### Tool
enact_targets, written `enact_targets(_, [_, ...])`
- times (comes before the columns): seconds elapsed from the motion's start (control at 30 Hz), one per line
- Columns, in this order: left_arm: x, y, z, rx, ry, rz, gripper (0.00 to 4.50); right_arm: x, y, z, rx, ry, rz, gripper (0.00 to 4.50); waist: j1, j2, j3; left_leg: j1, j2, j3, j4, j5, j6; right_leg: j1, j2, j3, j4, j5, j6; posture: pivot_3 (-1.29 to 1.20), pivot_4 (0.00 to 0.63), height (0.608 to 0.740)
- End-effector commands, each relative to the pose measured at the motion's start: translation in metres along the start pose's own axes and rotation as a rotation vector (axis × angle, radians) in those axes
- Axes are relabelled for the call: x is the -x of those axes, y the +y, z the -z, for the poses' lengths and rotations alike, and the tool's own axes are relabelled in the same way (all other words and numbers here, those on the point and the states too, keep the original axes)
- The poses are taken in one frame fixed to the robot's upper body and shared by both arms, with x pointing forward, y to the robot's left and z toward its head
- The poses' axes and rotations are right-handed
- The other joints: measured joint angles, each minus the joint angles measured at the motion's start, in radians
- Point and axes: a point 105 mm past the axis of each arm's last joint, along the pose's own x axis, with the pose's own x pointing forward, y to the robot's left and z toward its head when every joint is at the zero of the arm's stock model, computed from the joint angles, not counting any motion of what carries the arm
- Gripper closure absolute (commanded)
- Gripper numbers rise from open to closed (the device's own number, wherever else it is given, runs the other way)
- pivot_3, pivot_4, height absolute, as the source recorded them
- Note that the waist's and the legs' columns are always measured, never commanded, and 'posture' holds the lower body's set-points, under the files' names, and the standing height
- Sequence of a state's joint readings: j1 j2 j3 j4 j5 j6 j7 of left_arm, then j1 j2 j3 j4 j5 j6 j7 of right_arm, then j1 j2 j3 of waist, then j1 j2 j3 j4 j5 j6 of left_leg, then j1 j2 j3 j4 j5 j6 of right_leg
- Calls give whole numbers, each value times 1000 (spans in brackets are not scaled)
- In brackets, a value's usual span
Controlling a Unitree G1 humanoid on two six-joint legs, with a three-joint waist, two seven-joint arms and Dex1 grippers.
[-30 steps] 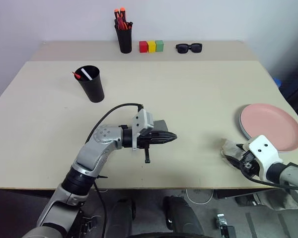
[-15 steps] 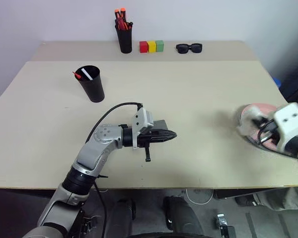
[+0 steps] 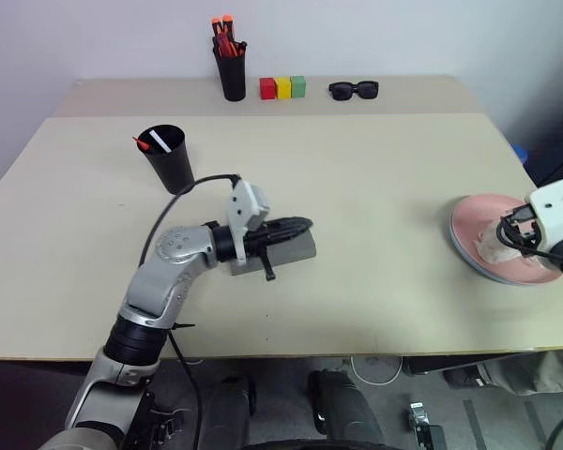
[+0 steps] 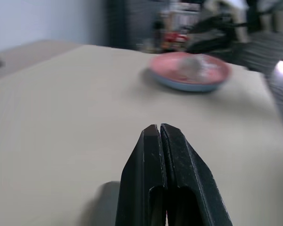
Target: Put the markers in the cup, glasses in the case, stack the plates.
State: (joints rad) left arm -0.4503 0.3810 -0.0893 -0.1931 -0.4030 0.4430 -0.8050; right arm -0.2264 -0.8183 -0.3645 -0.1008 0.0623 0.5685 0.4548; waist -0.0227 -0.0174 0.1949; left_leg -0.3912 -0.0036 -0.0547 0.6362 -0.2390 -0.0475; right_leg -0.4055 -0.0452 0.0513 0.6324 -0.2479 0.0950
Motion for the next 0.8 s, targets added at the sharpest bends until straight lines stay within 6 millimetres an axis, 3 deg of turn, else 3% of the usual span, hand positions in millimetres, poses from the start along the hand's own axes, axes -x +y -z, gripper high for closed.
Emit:
enact_targets(0.03, [20, 22, -12, -37, -23, -158, 4500, -2, 17, -39, -37, -189, -108, 1454, 2, 0, 0, 0, 0, 0, 0, 0, 0, 0, 0, 0, 0, 1, 1, 0, 150, 740])
enact_targets(0.1, [53, 47, -6, -54, 16, -350, 4500, 0, 54, -59, -124, -294, -310, 1454, 1, 0, 0, 0, 0, -1, -1, 0, 0, 0, 0, 0, 0, 1, 2, 0, 150, 740])
enact_targets(0.2, [96, 62, 0, -74, 58, -528, 4500, 5, 84, -66, -197, -337, -503, 1454, -1, 0, 0, 1, 1, -1, -3, 0, 0, 0, 1, 0, 0, 1, 2, 0, 150, 740])
enact_targets(0.27, [120, 65, 3, -76, 87, -608, 4500, 6, 95, -65, -214, -339, -581, 1454, 4, 0, 1, 0, 1, -1, -4, 0, 0, -1, 0, -1, 0, 1, 2, 0, 150, 740])
enact_targets(0.4, [149, 62, 9, -98, 147, -677, 4500, -3, 105, -62, -222, -334, -637, 1454, 13, -1, 1, -1, 1, -1, -1, 0, 0, 0, -2, -1, -2, -1, -1, 0, 150, 740])
enact_targets(0.57, [155, 65, 13, -108, 172, -710, 4500, -18, 113, -62, -196, -338, -662, 1454, 9, -1, 1, -1, 1, -1, 1, 0, 0, 1, -2, -1, -2, -1, -2, 0, 150, 740])
enact_targets(0.8, [156, 63, 19, -97, 166, -716, 4500, -21, 123, -58, -167, -330, -692, 1454, 6, -1, 1, -1, 1, 0, -3, 0, 0, -1, -1, -1, -1, 0, -1, 0, 150, 740])
